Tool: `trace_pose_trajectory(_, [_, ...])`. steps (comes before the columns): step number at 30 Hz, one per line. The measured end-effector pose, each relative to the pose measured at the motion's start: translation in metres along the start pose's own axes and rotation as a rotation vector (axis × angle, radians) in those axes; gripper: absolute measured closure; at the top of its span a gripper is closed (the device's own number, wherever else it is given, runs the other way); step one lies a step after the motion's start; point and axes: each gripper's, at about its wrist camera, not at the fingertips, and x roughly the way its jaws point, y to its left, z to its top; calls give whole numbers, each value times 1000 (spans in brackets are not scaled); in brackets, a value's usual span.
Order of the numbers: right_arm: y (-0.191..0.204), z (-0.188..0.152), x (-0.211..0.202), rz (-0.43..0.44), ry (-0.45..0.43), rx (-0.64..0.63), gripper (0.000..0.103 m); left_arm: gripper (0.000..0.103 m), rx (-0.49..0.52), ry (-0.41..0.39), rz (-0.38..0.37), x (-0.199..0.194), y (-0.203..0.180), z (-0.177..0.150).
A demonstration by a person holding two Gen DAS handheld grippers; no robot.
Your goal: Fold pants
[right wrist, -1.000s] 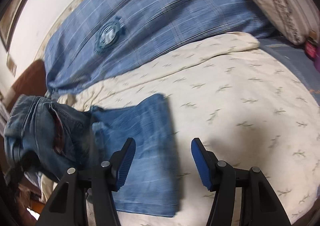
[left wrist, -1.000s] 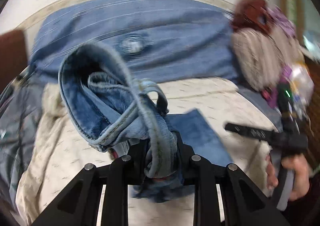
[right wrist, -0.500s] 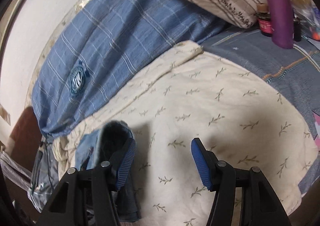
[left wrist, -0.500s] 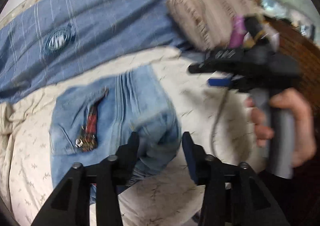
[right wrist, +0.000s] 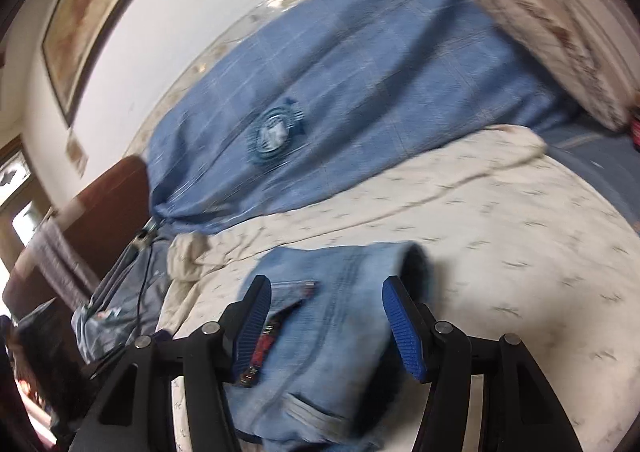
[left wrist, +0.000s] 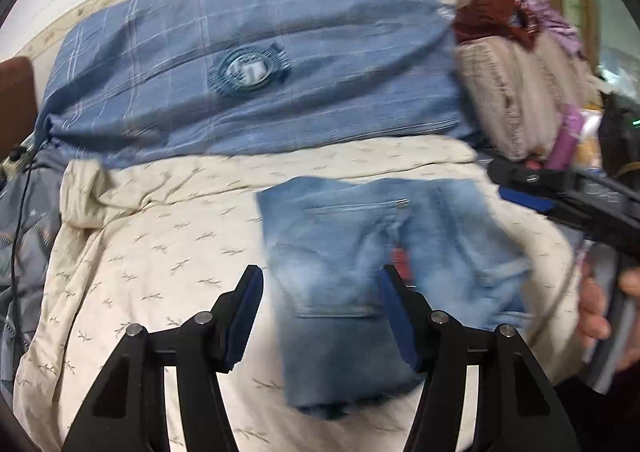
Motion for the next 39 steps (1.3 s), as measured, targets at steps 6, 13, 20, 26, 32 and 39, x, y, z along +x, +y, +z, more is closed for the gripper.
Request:
trace_pose_trajectory(6, [-7, -3, 50, -25, 147, 48, 41, 42, 13, 75, 13, 37, 0, -11])
trace_pose_trajectory(13, [-54, -19, 94, -63, 310, 205, 40, 36, 38, 114, 11, 56, -1, -25])
trace_pose_trajectory(20, [-35, -18, 66, -93, 248, 122, 40, 35, -81, 81, -24, 39, 23, -18])
trace_pose_trajectory(26, [-9, -32, 24, -42, 198, 12, 40, 35, -59, 5, 0, 14, 30, -16])
trace_pose_trajectory(32, [5, -59, 21, -77, 273, -24, 40, 35, -1, 149, 17, 37, 19, -27])
trace_pose_trajectory(39, [-6, -75, 35, -146, 334, 4, 39, 34, -2, 201, 3, 50, 20, -35])
